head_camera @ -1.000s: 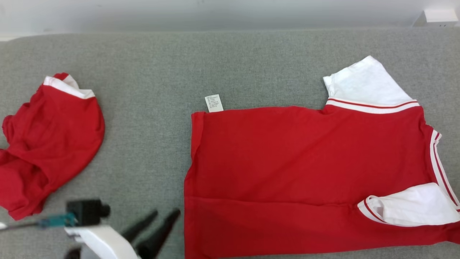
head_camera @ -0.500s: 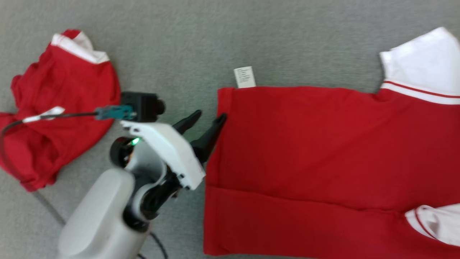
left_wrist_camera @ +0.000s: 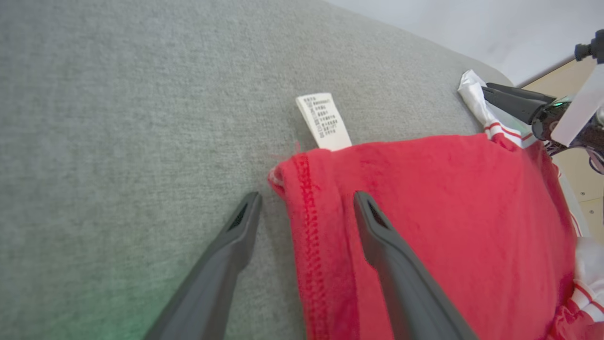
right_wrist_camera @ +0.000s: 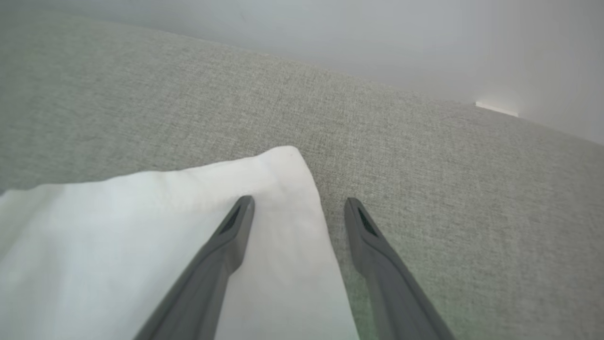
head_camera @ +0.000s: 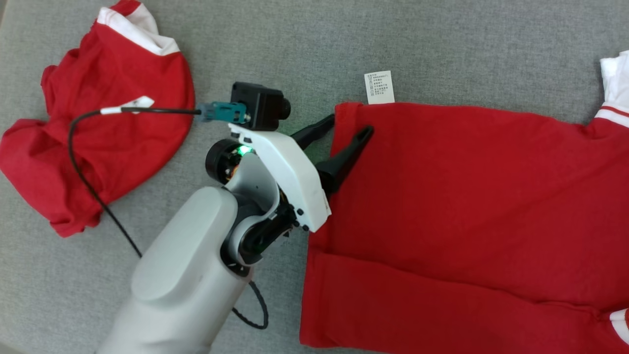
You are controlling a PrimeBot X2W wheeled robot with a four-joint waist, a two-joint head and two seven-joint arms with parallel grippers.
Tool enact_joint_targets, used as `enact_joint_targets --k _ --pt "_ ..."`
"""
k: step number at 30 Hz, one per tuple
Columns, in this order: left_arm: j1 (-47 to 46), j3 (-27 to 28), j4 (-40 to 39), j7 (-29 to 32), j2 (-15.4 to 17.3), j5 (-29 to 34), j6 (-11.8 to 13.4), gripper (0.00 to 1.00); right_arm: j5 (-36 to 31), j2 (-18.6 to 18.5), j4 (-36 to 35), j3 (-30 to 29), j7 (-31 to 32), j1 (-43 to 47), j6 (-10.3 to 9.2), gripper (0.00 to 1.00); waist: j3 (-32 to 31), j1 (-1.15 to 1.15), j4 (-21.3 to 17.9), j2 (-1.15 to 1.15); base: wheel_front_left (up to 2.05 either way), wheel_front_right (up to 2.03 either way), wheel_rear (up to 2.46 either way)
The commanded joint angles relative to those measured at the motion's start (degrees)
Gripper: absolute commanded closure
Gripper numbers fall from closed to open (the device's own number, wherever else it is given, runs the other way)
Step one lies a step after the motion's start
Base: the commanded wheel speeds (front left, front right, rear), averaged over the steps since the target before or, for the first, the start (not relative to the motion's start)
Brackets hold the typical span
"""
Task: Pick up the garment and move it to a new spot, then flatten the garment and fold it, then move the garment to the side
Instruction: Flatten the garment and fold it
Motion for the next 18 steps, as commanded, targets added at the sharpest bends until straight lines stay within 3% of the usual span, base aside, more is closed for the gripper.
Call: enact_joint_targets --k 1,6,8,9,10,11,12,13,18 --pt "-0.4 -0.8 1.3 0.3 -0.2 0.7 -0.4 0.0 -0.7 0.4 1.8 0.8 0.1 -0.6 -0.17 0.0 0.3 -0.01 0.1 0.0 0.0 0.0 0.0" --pt "-1.1 -1.6 2.5 0.5 -0.9 0.4 -1.0 0.0 3.6 2.9 3.4 2.6 1.9 -1.4 -0.01 0.0 0.5 -0.01 0.1 0.0 0.0 0.0 0.0" --pt "-1.2 -1.9 2.9 0.9 -0.8 0.1 -1.4 0.0 5.6 3.6 3.5 3.6 3.0 -1.3 0.06 0.73 0.4 -0.01 -0.2 0.0 0.0 0.0 0.0" --pt "-1.1 -2.0 3.1 1.1 -0.7 0.0 -1.6 0.01 6.9 3.8 3.4 3.9 3.7 -1.2 0.07 1.0 0.2 -0.01 -0.3 0.0 0.0 0.0 0.0" --pt "-1.0 -1.9 3.2 0.9 -0.8 -0.2 -1.7 0.31 7.8 3.8 3.1 4.3 4.1 -1.1 0.07 1.0 0.0 -0.01 -0.5 0.0 0.0 0.0 0.0" --pt "-1.0 -1.9 3.2 0.9 -0.8 -0.2 -1.7 0.31 7.8 3.8 3.1 4.3 4.1 -1.1 0.07 1.0 0.0 -0.01 -0.5 0.0 0.0 0.0 0.0" --pt "-1.0 -1.8 3.4 0.6 -0.9 -0.5 -1.7 0.72 8.6 3.7 2.7 4.7 4.4 -1.0 0.06 1.0 -0.2 -0.01 -0.6 0.0 0.0 0.0 0.0" --pt "-1.1 -1.6 3.4 0.3 -0.9 -0.6 -1.9 1.0 9.4 3.3 2.3 4.9 4.4 -0.9 0.05 1.0 -0.4 -0.01 -0.8 0.0 0.0 0.0 0.0" --pt "-2.0 0.4 3.7 -2.5 -0.8 -0.9 -1.7 1.0 12.6 1.3 -0.6 3.6 -0.4 -2.6 -0.03 1.0 -2.1 -0.01 -1.6 0.0 0.0 0.0 0.0"
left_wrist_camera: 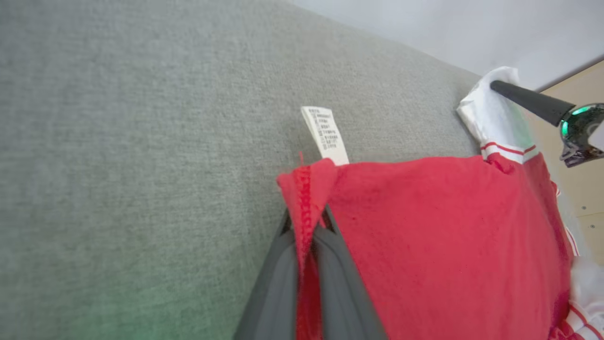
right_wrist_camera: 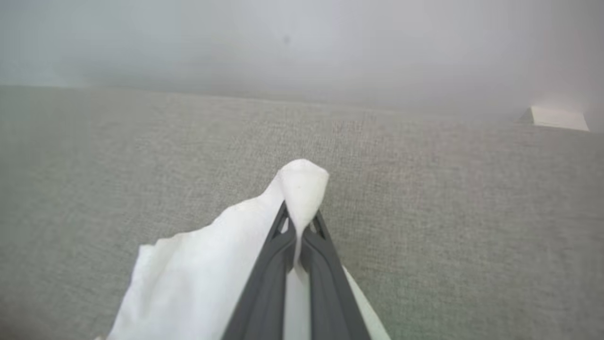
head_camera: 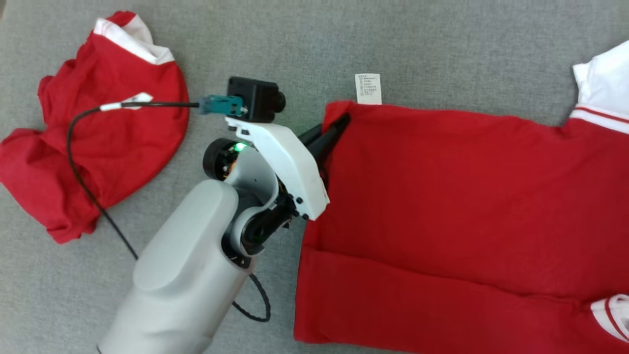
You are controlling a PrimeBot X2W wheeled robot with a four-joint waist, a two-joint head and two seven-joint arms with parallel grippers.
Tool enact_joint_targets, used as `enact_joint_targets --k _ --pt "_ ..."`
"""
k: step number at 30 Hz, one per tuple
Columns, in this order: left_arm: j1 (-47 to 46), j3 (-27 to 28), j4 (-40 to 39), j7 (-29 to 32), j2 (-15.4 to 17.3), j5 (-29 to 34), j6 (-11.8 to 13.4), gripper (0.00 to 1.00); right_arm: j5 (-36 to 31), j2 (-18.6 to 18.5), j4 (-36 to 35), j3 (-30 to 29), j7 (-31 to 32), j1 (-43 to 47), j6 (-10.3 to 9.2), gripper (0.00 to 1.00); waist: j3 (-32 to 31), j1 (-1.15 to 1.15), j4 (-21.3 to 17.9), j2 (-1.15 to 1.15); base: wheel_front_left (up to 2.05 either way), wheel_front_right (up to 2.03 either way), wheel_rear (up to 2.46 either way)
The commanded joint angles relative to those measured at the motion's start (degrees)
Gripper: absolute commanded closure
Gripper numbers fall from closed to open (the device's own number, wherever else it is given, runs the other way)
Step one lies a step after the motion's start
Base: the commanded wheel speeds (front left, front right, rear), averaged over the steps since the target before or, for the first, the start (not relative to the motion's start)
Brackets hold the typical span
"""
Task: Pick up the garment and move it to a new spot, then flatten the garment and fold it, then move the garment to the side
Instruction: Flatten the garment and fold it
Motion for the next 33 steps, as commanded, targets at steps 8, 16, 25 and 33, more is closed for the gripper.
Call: enact_joint_targets --k 8,16,25,33 --pt "3.1 3.3 -0.5 -4.1 1.3 -1.9 0.7 1.0 4.7 -3.0 -4.0 -2.9 -5.7 2.0 0.07 1.0 -4.5 -0.01 -2.9 0.0 0.0 0.0 0.0" --pt "10.6 4.5 -5.2 -7.7 3.6 -2.4 1.2 1.0 8.6 -5.0 -12.9 -3.2 -9.8 17.4 0.07 1.0 -9.3 -0.01 -6.2 0.0 0.0 0.0 0.0" --pt "24.6 5.5 -11.9 -11.9 5.1 -3.6 3.7 1.0 10.2 -3.1 -21.1 -4.9 -17.9 37.6 0.07 1.0 -13.3 -0.01 -9.3 0.0 0.0 0.0 0.0" --pt "32.8 6.8 -13.5 -13.1 4.8 -6.6 5.8 0.0 7.5 -1.7 -17.7 -3.6 -21.1 43.4 0.07 0.0 -15.0 -0.01 -11.6 0.0 0.0 0.0 0.0"
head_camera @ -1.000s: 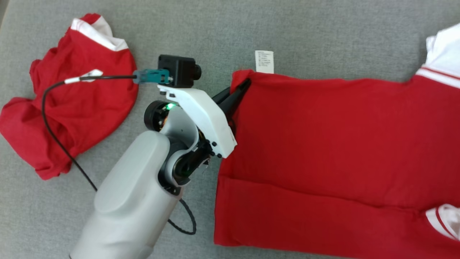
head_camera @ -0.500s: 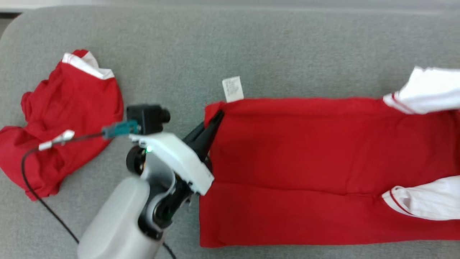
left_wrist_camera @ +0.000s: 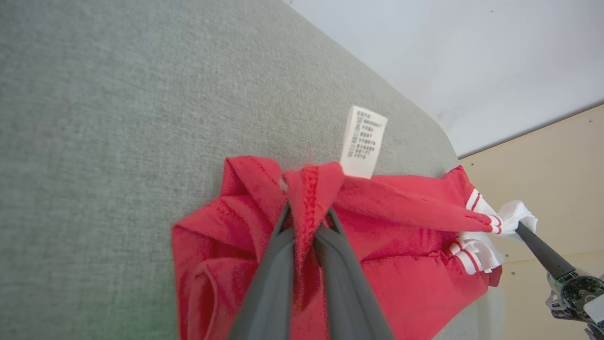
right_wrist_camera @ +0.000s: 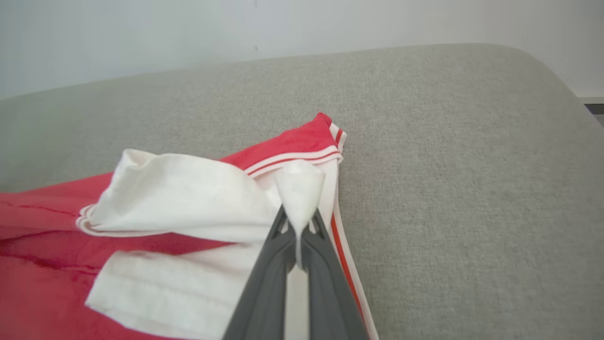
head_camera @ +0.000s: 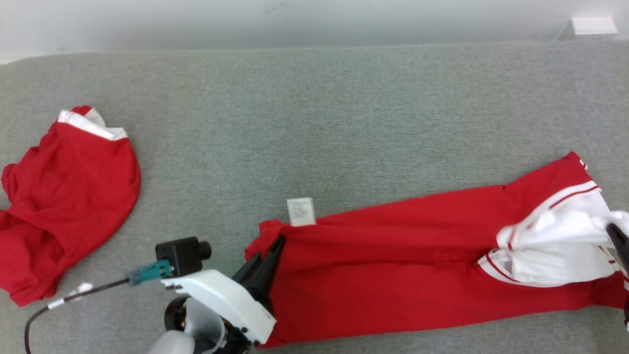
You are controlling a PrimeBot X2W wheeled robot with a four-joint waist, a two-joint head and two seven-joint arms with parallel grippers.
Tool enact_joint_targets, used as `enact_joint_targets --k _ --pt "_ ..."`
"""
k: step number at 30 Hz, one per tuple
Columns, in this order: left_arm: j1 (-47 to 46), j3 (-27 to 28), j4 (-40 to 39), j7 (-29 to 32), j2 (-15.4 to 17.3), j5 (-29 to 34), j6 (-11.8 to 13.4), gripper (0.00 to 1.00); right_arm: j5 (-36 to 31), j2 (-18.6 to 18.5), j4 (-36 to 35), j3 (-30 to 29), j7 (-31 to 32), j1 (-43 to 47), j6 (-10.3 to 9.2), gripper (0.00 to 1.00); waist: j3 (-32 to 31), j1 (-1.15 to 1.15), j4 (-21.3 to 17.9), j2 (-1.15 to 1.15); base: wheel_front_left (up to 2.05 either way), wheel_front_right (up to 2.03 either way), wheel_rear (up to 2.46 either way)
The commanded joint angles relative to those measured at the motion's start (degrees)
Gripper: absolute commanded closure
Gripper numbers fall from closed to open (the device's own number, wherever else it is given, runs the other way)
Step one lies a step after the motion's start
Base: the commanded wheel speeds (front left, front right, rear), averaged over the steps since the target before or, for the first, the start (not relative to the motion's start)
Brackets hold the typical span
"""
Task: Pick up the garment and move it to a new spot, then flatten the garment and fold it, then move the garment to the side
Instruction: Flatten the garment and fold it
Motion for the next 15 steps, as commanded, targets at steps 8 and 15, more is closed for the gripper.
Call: enact_joint_targets --k 8,15 --pt "5.0 2.4 2.6 -13.4 5.6 10.7 3.2 0.0 -0.6 -0.2 3.6 -2.8 2.8 1.1 -0.07 0.0 -2.6 0.01 -1.8 0.0 0.0 0.0 0.0" --pt "9.8 4.0 1.3 -23.2 6.1 19.2 5.8 0.0 1.3 -0.8 3.6 -7.6 10.9 -1.0 -0.07 0.0 -3.2 0.01 -0.5 0.0 0.0 0.0 0.0"
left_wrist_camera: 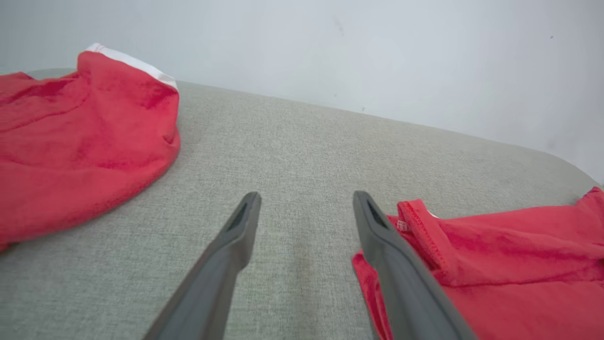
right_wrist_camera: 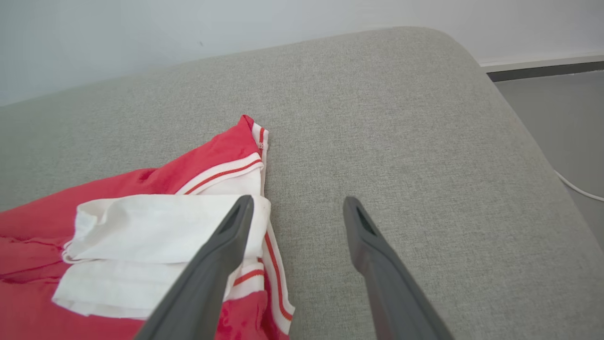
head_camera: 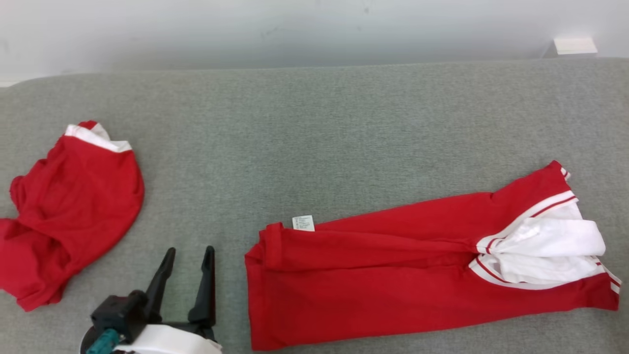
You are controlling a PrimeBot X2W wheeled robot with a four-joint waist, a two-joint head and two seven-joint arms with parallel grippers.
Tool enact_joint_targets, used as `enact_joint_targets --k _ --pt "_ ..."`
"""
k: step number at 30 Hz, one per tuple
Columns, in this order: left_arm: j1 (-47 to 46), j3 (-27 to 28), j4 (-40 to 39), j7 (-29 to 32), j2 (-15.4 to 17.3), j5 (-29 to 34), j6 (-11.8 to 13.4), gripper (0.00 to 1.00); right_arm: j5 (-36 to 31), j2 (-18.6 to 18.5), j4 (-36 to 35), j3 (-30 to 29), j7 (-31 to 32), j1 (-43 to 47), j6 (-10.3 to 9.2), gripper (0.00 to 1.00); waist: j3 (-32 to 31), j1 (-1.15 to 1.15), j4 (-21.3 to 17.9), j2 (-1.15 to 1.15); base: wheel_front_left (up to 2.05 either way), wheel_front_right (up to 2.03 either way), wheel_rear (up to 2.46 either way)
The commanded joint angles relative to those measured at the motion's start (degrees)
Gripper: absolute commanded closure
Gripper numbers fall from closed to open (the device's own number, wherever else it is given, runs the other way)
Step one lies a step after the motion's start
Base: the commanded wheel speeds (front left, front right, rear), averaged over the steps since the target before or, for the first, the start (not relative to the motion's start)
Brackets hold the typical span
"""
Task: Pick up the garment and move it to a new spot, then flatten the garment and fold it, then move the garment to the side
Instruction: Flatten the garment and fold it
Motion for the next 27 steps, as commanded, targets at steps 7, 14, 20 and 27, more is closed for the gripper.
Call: enact_joint_targets --k 7,14,20,27 --pt "2.4 3.0 -2.9 -0.8 -6.2 8.3 -2.5 0.0 -4.0 3.3 6.8 1.8 7.5 -5.1 -0.13 0.0 1.5 0.01 3.9 0.0 0.0 0.0 0.0" --pt "4.0 7.7 -2.5 -0.8 -12.1 12.0 -8.2 0.0 -5.8 6.9 13.9 3.7 10.3 -5.7 -0.08 0.0 2.6 0.01 7.3 0.0 0.0 0.0 0.0" --pt "4.6 11.0 -1.4 -0.8 -14.5 14.7 -11.6 0.0 -0.8 10.6 13.7 10.2 13.2 -6.4 0.31 1.0 2.5 0.01 8.1 0.0 0.0 0.0 0.0" --pt "5.3 12.8 -0.2 -0.8 -15.7 15.6 -13.5 0.0 3.4 6.7 11.0 10.4 11.7 -6.6 0.1 1.0 1.5 0.01 7.8 0.0 0.0 0.0 0.0"
